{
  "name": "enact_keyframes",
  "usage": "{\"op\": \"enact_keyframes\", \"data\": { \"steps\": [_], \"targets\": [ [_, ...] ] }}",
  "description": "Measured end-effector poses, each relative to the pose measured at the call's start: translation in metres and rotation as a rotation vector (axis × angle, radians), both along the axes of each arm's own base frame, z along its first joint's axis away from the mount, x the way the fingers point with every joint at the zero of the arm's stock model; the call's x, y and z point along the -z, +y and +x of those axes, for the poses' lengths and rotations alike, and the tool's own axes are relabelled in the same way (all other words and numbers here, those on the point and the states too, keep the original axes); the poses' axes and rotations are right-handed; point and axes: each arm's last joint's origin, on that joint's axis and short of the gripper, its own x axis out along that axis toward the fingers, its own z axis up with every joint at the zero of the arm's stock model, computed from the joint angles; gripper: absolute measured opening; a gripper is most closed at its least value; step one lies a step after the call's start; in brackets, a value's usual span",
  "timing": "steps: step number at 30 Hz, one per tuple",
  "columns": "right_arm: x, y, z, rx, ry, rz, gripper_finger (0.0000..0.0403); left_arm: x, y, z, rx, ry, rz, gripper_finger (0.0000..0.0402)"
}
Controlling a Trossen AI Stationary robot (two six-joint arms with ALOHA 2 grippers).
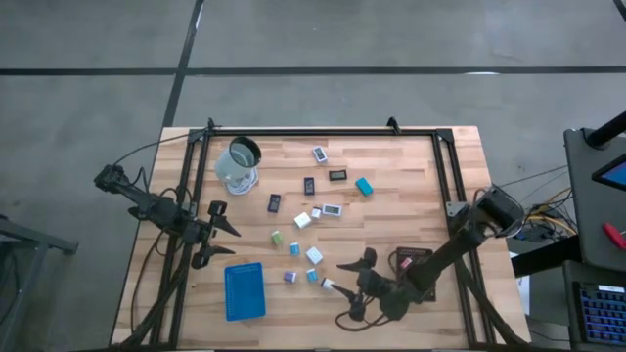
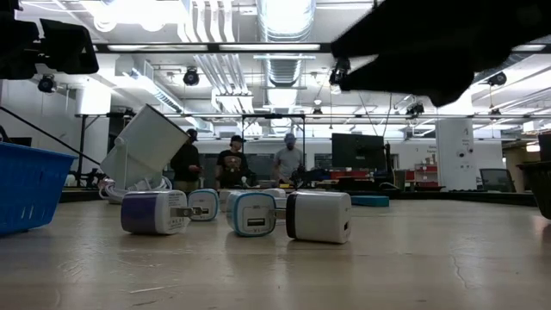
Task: Pick & Place Office items
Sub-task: Put the bottom white black charger adapter into the black bin
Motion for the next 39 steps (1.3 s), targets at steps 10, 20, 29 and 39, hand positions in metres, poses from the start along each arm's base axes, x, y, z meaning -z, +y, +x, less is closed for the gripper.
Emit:
{"op": "enact_keyframes", "data": {
  "steps": [10,20,29,39],
  "targets": [
    [0.027,0.016,0.019,0.022,0.02,0.017,0.0255,0.0,0.0,0.0,-0.001,0.0,0.0,0.0234],
    [0.049,0.019,0.023,0.03,0.055,0.007,0.0251,0.0,0.0,0.0,-0.001,-0.001,0.0,0.0234],
    [0.066,0.019,0.023,0.027,0.088,0.02,0.0247,0.0,0.0,0.0,-0.001,-0.001,0.0,0.0234],
    [0.07,0.014,0.025,0.031,0.116,0.02,0.0244,0.0,0.0,0.0,-0.001,-0.001,0.0,0.0234]
  ]
}}
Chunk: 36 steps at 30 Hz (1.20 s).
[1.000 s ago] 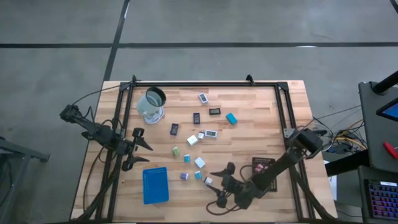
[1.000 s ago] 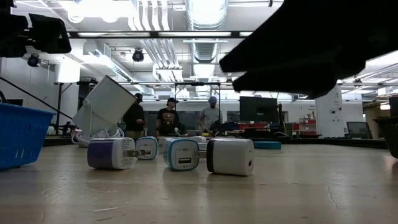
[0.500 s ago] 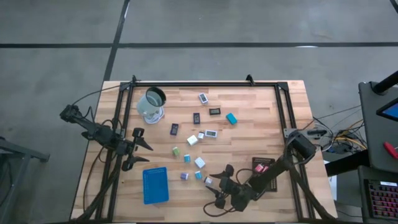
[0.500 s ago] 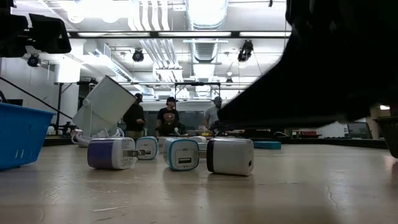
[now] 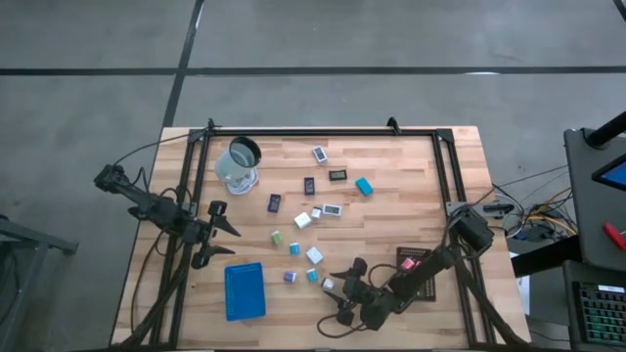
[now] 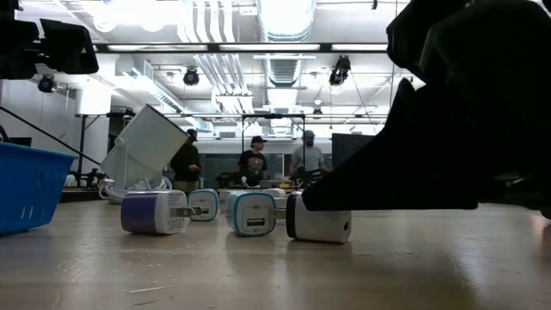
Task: Pick & Place Office items
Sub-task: Put the bottom white black charger adapter into the black bin
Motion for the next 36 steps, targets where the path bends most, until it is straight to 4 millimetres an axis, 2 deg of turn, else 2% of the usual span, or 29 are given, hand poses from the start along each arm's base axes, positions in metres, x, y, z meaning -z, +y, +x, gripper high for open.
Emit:
{"op": "enact_keyframes", "data": {
  "steps": [7,20,28,36],
  "targets": [
    [0.0044,-0.0079,0.0043,-0.003,0.045,0.103,0.0244,0.0,0.0,0.0,0.0,0.0,0.0,0.0234],
    [0.0046,-0.0087,0.0048,-0.002,0.048,0.103,0.0237,0.0,0.0,0.0,0.0,0.0,0.0,0.0234],
    [0.0046,-0.0092,0.0051,-0.001,0.048,0.103,0.02,0.0,0.0,0.0,0.0,0.0,0.0,0.0234],
    [0.0045,-0.0091,0.0052,0.001,0.045,0.107,0.0145,0.0,0.0,0.0,0.0,0.0,0.0,0.0234]
  ]
}}
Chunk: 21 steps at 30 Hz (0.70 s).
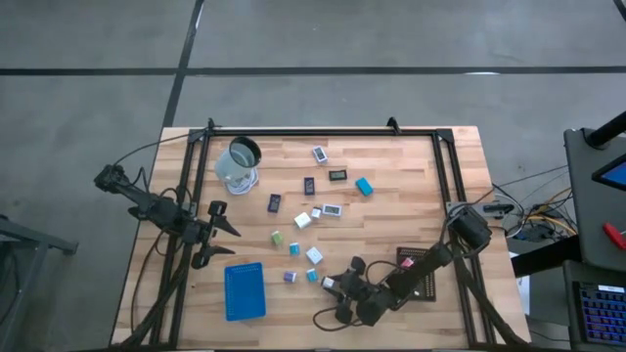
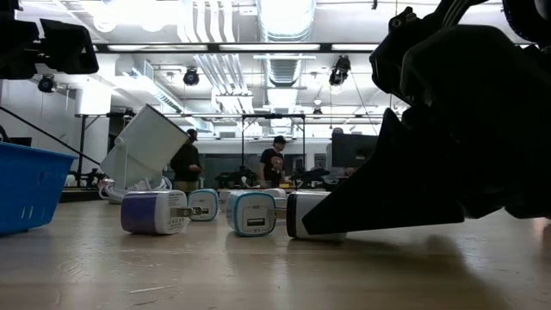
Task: Pick & Place Office items
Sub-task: Put the bottom white black charger adapter into the black bin
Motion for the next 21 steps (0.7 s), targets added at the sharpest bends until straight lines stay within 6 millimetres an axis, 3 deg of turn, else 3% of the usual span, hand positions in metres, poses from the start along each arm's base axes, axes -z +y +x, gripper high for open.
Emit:
{"op": "enact_keyframes", "data": {
  "steps": [4,21],
  "targets": [
    [-0.0001,0.0,0.0,0.0,-0.001,0.001,0.0128,0.0,0.0,0.0,0.0,0.0,0.0,0.0234],
    [-0.0009,-0.0001,-0.0001,0.0,0.002,-0.004,0.0137,0.0,0.0,0.0,0.0,0.0,0.0,0.0234]
  ]
}}
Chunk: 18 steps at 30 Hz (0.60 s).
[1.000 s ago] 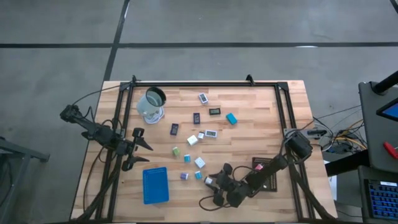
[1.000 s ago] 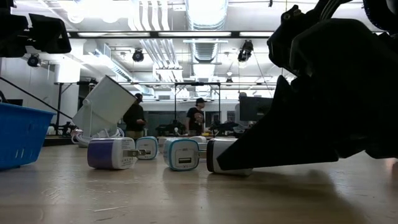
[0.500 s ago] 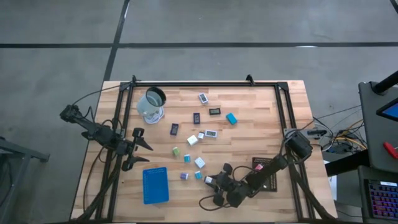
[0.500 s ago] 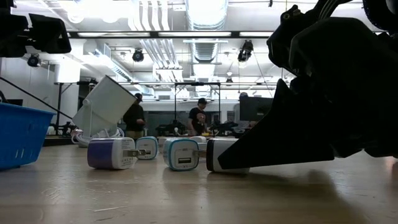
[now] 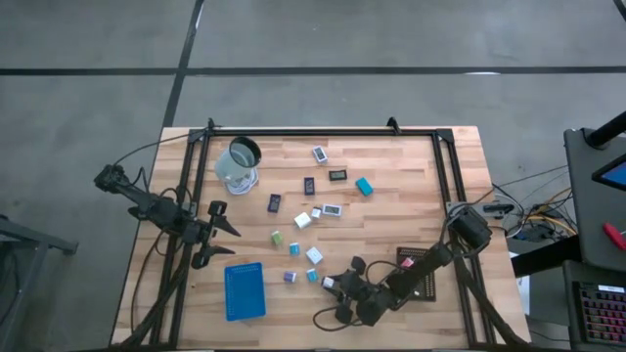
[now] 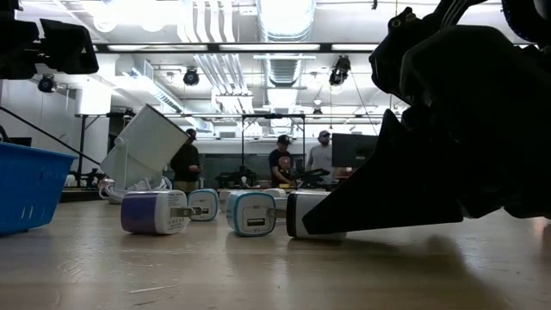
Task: Pick & Place Office items
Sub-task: Put the bottom white black charger adapter into the black bin
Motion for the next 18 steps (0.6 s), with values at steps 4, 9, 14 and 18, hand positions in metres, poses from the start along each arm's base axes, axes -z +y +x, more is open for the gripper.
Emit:
{"op": "enact_keyframes", "data": {
  "steps": [4,9,14,18],
  "targets": [
    [-0.006,0.0,0.0,0.003,-0.012,-0.001,0.0138,0.0,0.0,0.0,0.0,0.0,0.0,0.0234],
    [-0.008,0.0,0.0,-0.004,-0.014,-0.015,0.0138,0.0,0.0,0.0,0.001,0.0,0.0,0.0234],
    [-0.02,0.001,0.0,-0.024,-0.025,-0.031,0.0138,0.0,0.0,0.0,0.0,0.0,0.0,0.0234],
    [-0.038,0.0,-0.002,-0.032,-0.028,-0.038,0.0138,0.0,0.0,0.0,0.0,0.0,0.0,0.0234]
  ]
}}
